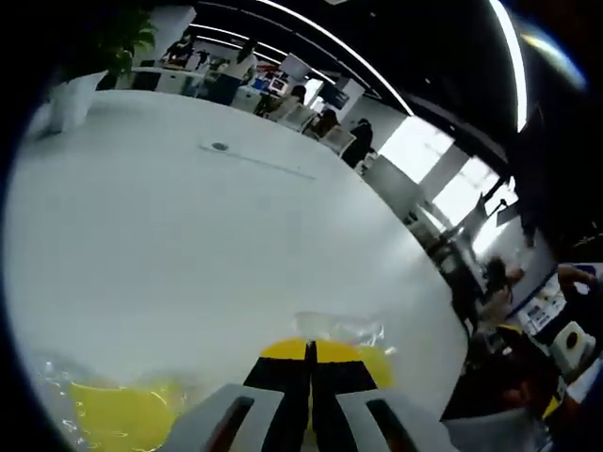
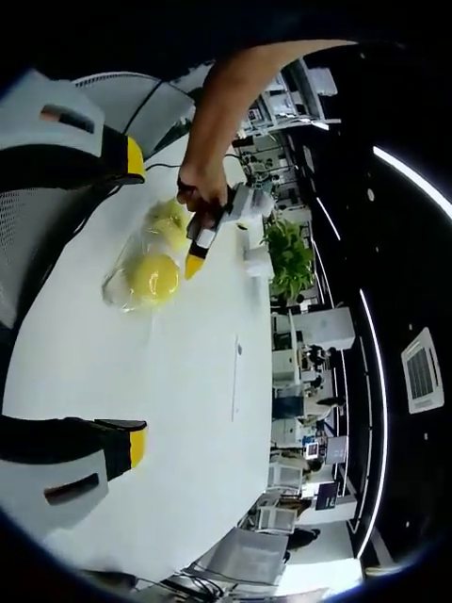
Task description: Compare the silicone blocks by pressing each to a similar depth, holding the contact briefly, and releasing to observe deformation and rebound differences across the visible hardness samples.
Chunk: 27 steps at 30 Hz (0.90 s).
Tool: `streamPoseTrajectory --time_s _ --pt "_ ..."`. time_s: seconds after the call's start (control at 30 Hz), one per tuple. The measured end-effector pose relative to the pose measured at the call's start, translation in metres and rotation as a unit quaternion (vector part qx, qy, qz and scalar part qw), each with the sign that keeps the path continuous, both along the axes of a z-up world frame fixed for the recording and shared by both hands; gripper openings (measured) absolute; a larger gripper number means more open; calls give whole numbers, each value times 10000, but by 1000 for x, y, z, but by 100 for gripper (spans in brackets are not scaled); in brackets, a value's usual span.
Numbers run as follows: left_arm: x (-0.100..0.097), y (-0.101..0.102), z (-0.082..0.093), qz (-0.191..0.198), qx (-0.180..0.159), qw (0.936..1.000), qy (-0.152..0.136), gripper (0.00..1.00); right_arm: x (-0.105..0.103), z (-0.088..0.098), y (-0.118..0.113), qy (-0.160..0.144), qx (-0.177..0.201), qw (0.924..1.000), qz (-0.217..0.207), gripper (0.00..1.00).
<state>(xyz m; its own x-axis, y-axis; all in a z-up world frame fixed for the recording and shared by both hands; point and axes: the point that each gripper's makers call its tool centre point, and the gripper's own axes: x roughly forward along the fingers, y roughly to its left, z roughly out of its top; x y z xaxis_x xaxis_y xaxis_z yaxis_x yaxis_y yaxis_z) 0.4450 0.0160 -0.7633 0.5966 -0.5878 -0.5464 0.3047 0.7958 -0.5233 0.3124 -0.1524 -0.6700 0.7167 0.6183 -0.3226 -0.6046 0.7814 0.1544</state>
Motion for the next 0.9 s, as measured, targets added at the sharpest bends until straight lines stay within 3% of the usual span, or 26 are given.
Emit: streamPoseTrajectory --time_s 0.37,0.47,0.9 --pt "-2 3 -20 36 325 9993 192 0 1 0 0 19 57 10000 -37 97" --pt "-3 0 -21 -10 215 9994 288 0 0 -1 0 29 66 10000 -34 97" --pt "-5 3 -27 75 345 9987 369 0 3 3 -5 30 28 10000 -35 97"
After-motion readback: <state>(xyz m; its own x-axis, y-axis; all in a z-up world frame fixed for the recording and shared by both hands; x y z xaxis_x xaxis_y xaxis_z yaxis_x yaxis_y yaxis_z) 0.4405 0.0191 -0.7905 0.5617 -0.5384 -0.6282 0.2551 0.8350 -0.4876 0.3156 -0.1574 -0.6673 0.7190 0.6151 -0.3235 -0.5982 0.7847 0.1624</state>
